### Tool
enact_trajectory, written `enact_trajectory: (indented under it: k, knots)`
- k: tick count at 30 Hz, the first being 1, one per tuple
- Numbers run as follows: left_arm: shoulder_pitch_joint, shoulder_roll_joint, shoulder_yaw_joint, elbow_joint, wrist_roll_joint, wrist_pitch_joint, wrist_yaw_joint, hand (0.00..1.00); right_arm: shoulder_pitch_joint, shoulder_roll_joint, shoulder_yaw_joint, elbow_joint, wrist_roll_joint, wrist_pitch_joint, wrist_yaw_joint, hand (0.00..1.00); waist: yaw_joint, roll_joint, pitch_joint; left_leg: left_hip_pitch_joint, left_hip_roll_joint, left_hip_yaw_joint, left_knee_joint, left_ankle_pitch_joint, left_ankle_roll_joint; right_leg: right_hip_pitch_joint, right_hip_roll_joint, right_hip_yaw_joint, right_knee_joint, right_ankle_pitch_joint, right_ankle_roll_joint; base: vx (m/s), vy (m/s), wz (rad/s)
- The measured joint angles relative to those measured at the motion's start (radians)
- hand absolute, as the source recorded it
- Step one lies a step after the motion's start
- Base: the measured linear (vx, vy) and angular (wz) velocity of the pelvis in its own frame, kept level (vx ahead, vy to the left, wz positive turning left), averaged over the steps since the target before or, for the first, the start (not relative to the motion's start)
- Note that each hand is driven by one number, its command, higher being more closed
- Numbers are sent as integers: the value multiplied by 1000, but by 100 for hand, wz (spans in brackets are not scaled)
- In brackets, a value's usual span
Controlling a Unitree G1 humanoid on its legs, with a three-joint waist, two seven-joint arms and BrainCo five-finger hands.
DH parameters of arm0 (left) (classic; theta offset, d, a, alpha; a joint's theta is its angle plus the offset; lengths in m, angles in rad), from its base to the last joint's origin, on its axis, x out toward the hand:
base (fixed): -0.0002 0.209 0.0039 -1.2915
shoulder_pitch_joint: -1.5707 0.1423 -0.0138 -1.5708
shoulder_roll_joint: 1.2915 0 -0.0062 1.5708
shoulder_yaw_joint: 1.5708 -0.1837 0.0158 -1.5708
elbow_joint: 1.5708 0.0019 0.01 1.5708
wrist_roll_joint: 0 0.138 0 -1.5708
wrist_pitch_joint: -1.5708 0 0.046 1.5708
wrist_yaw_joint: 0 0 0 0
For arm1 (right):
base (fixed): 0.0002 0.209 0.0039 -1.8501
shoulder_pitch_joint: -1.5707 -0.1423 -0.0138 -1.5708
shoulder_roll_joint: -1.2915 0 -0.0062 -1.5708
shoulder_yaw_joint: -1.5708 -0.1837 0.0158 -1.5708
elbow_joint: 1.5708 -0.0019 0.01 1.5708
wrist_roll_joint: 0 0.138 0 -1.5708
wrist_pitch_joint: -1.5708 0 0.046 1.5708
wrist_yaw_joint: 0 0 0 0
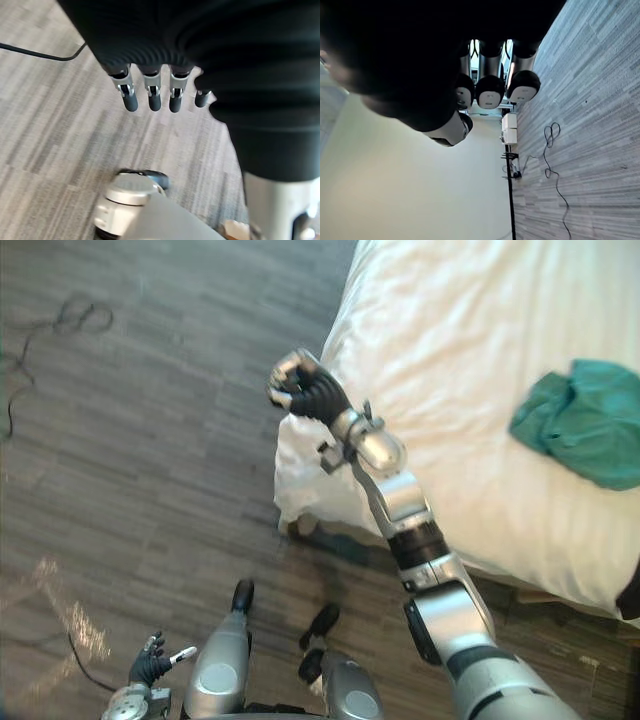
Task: Tidy the bed and pick cloth on bed and put in laundry
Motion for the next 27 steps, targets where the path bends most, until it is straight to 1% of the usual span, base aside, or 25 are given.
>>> enact_trajectory:
  k: [1,2,4,5,6,7,8,10,11,12,13,16,17,18,19,21,23,24,26,27]
  knots:
    - [-10,0,-2,-1,-9,-20,-10,0,-27,-1,17,22,-2,8,-10,100,1,1,1,-36,-4,-5,12,-3,5,-30,-3,3,-1,10,1,-8,78,5]
    - [-21,0,-2,-1,-11,-26,-11,0,-34,-2,21,26,-2,12,-14,100,1,1,1,-52,-6,-7,19,-3,6,-42,-6,6,-2,13,1,1,81,7]
    - [-111,0,-5,2,-41,-29,-17,0,-67,-6,33,38,-4,41,-55,100,12,13,9,-114,-10,-12,48,-3,12,-87,-14,7,-7,38,5,-1,83,4]
    - [-142,2,-5,2,-49,-27,-17,0,-79,-9,40,39,-7,46,-69,100,13,14,10,-134,-12,-13,57,-3,14,-100,-14,7,-13,49,9,-38,79,-2]
    - [-210,12,-8,3,-53,-15,-18,0,-115,-16,61,52,-16,56,-96,100,14,17,12,-172,-14,-14,70,-2,16,-126,-14,8,-27,68,9,-49,65,0]
    - [-285,30,-30,6,-78,8,-17,0,-156,-26,77,76,-23,65,-125,100,15,22,17,-209,-17,-15,81,1,21,-155,-15,8,-33,79,9,-76,90,0]
    - [-321,40,-42,8,-85,17,-18,0,-178,-29,82,87,-23,72,-141,100,15,26,21,-226,-17,-17,86,3,23,-169,-15,8,-33,85,9,-90,79,-1]
    - [-454,72,-70,23,-131,62,-25,0,-261,-40,96,126,-22,103,-207,100,17,35,39,-294,-20,-18,106,9,32,-227,-17,9,-33,97,1,-108,62,-1]
    - [-483,76,-79,30,-143,73,-29,0,-277,-44,95,136,-22,109,-220,100,18,39,41,-312,-21,-19,112,11,35,-242,-20,10,-32,97,1,-100,50,1]
    - [-531,77,-91,46,-172,90,-37,0,-309,-51,95,159,-16,127,-244,100,20,49,46,-342,-24,-17,117,15,39,-271,-23,11,-31,98,-1,-93,51,-2]
    - [-575,75,-116,64,-205,107,-43,0,-338,-67,95,184,-7,142,-259,100,25,65,56,-370,-26,-15,128,18,42,-297,-26,15,-24,98,-2,-93,51,-6]
    - [-651,74,-158,113,-273,149,-67,0,-387,-106,87,217,7,176,-280,100,33,92,68,-424,-30,-12,126,35,47,-358,-33,20,-19,107,-14,-71,41,-7]
    - [-694,74,-171,134,-292,170,-82,0,-403,-126,70,233,21,188,-291,100,40,105,74,-450,-31,-12,125,44,47,-385,-33,21,-19,112,-20,-58,35,-3]
    - [-738,73,-189,138,-324,190,-89,0,-417,-148,48,252,28,202,-312,100,51,118,81,-478,-30,-13,125,53,46,-413,-32,20,-20,119,-18,-45,28,-2]
    - [-760,72,-198,139,-335,196,-93,0,-424,-160,40,264,33,208,-320,100,57,125,85,-489,-29,-13,125,56,46,-423,-31,20,-20,121,-19,-37,23,1]
    - [-837,63,-199,139,-371,220,-96,0,-448,-181,10,313,42,228,-362,100,75,146,91,-536,-26,-13,123,72,41,-470,-28,19,-20,129,-24,0,0,0]
    - [-875,56,-197,137,-400,238,-99,0,-469,-178,4,327,61,240,-395,100,82,159,92,-560,-24,-12,121,79,38,-495,-27,19,-19,133,-26,0,0,0]
    - [-898,37,-181,130,-403,254,-103,0,-480,-171,-8,330,71,251,-409,100,86,171,92,-574,-22,-9,121,83,35,-511,-26,19,-17,134,-28,14,26,-6]
    - [-912,9,-149,121,-405,268,-103,0,-483,-165,-37,335,79,270,-414,100,101,174,91,-583,-17,3,120,85,33,-533,-26,28,-6,134,-28,22,25,-16]
    - [-915,-12,-127,110,-406,285,-102,0,-483,-154,-52,351,83,275,-415,100,106,174,91,-585,-13,13,118,85,32,-543,-27,34,2,134,-28,27,17,-20]
